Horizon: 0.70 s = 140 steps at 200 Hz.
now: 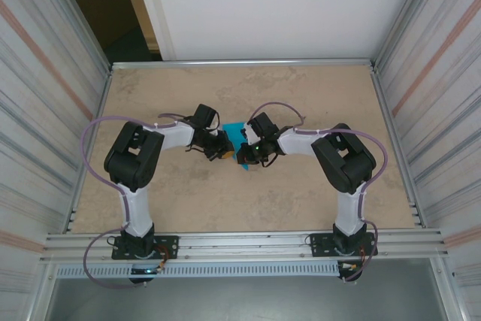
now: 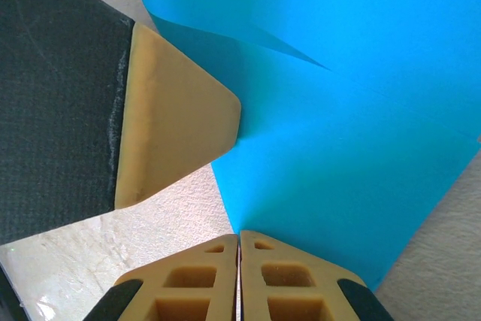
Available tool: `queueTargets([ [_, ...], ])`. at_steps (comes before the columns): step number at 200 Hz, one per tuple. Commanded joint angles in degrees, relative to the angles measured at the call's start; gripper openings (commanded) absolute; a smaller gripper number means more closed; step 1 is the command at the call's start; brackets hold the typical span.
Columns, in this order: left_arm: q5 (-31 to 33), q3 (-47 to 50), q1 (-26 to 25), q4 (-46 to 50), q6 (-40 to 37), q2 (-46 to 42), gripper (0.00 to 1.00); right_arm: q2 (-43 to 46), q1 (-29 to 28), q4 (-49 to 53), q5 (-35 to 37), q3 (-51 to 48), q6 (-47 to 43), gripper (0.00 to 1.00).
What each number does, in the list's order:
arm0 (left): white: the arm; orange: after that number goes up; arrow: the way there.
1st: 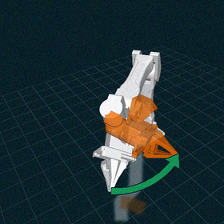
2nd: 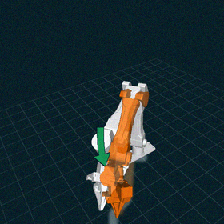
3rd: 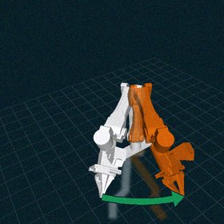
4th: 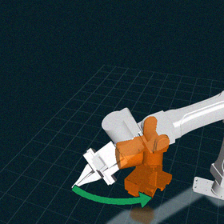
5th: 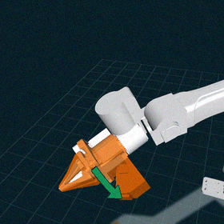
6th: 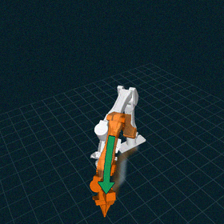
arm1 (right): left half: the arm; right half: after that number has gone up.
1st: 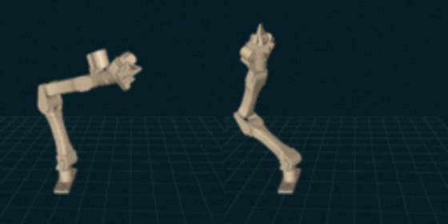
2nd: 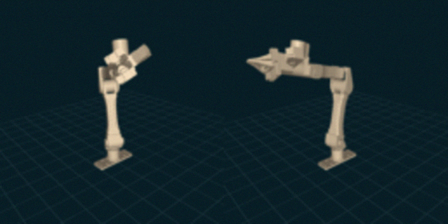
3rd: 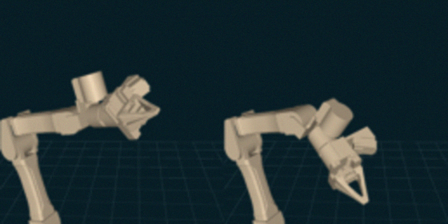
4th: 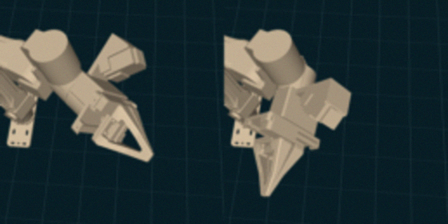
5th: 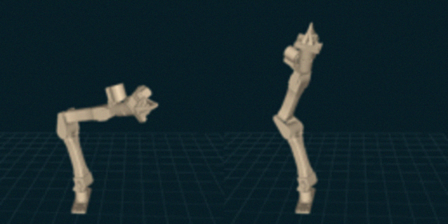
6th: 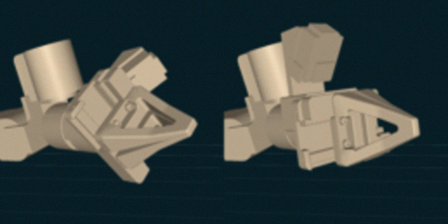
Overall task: Fold a paper plane with a square sheet of paper (pick it up from the middle)
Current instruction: Third fold the triangle at the center of the table.
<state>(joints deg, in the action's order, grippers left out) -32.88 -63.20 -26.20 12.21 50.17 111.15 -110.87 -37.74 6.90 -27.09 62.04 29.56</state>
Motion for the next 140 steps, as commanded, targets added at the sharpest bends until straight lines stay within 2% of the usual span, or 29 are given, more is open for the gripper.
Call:
queueTargets([
  [1, -0.46, -1.73, 0.96, 3.06, -3.0, 1.52, 0.12, -2.05, 0.52, 1.71, -0.07, 0.47, -0.21, 0.09],
  [46, -2.16, -5.78, 1.45, 3.47, -8.69, 1.45, 0.14, -1.91, 1.09, 1.96, 0.42, -0.4, -0.03, 0.09],
  [140, -1.72, -5.93, 2.79, 4.49, -10.18, 5.11, 0.14, -1.92, 1.33, 2.07, 0.29, -0.42, 0.15, 0.09],
])
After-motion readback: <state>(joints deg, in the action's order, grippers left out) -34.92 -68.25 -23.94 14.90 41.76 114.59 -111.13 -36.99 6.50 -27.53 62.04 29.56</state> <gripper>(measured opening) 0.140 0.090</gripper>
